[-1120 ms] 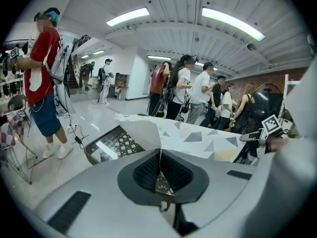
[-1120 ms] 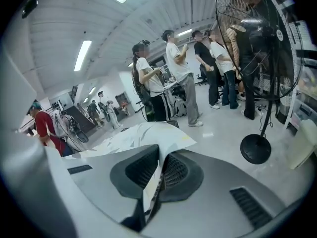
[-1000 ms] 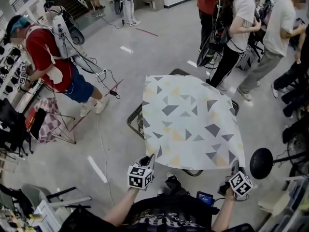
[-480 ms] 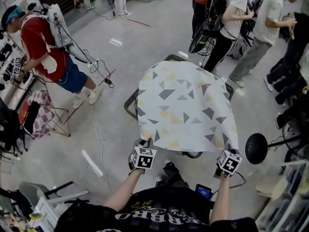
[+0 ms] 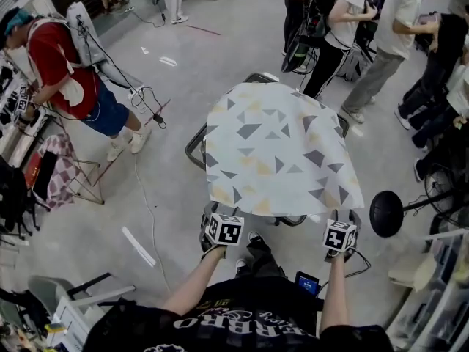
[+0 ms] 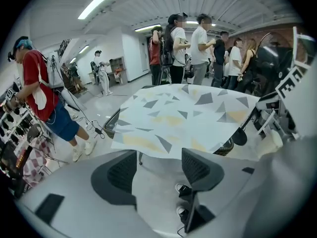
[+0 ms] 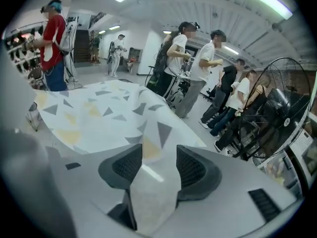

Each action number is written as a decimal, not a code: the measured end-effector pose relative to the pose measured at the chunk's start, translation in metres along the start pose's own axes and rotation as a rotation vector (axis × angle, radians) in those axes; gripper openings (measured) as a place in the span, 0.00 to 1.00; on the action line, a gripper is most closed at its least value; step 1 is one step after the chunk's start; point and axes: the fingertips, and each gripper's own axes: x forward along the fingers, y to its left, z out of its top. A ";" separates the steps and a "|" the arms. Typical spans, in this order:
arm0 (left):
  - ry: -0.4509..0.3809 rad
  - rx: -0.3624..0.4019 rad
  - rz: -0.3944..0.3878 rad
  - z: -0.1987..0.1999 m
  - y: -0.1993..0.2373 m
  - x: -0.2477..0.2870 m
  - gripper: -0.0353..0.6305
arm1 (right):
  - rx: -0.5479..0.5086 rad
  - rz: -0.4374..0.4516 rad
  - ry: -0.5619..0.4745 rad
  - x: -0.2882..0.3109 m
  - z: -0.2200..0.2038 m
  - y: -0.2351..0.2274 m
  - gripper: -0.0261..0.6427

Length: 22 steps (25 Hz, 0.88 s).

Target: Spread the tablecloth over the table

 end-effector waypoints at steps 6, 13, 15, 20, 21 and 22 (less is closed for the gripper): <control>-0.072 0.005 -0.015 -0.001 -0.008 -0.022 0.48 | 0.014 0.090 -0.118 -0.028 0.015 0.025 0.38; -0.162 0.017 -0.080 0.005 -0.025 -0.056 0.47 | 0.068 0.192 -0.210 -0.082 0.035 0.057 0.37; -0.189 0.020 -0.104 0.009 -0.031 -0.065 0.47 | 0.063 0.225 -0.232 -0.094 0.041 0.067 0.36; -0.253 0.025 -0.170 0.016 -0.044 -0.090 0.45 | 0.067 0.309 -0.274 -0.123 0.054 0.091 0.36; -0.263 0.024 -0.184 0.018 -0.045 -0.095 0.45 | 0.072 0.327 -0.284 -0.129 0.058 0.095 0.36; -0.274 0.022 -0.197 0.020 -0.047 -0.100 0.45 | 0.076 0.347 -0.294 -0.135 0.062 0.100 0.35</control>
